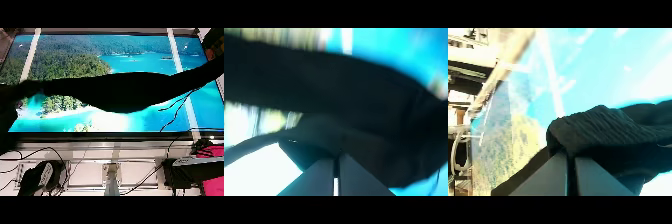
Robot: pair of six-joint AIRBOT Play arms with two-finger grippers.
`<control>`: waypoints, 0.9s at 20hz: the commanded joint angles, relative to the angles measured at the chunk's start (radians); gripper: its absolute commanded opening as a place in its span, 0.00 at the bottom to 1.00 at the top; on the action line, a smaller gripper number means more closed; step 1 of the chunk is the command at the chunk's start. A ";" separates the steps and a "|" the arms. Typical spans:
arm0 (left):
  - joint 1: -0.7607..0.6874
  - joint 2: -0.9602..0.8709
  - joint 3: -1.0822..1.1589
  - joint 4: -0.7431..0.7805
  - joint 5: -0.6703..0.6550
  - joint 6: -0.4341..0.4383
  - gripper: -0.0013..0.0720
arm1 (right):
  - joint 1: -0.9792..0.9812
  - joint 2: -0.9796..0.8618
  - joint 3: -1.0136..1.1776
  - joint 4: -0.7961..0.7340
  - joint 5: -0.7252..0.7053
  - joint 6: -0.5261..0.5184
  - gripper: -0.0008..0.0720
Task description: Fold the clothes and pants, and hang the long-sleeved shirts on hangers.
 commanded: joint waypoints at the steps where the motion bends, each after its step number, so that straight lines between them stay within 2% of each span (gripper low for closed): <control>1: 0.001 -0.006 0.076 -0.065 0.202 0.065 0.02 | -0.012 0.055 0.090 0.023 0.053 0.055 0.03; 3: 0.017 -0.006 0.078 -0.063 0.250 0.105 0.02 | -0.029 0.101 0.090 0.015 0.071 0.062 0.03; 8: 0.158 0.010 0.080 -0.068 0.258 0.190 0.02 | -0.116 0.193 0.090 -0.045 0.164 0.167 0.03; 12: 0.259 0.075 0.084 -0.097 0.309 0.235 0.02 | -0.136 0.263 0.090 -0.060 0.197 0.182 0.03; 16: 0.277 0.098 0.084 -0.162 0.310 0.235 0.02 | -0.137 0.321 0.090 -0.071 0.230 0.204 0.03; 18: 0.284 0.079 0.084 -0.187 0.347 0.206 0.02 | -0.137 0.336 0.090 -0.117 0.230 0.216 0.03</control>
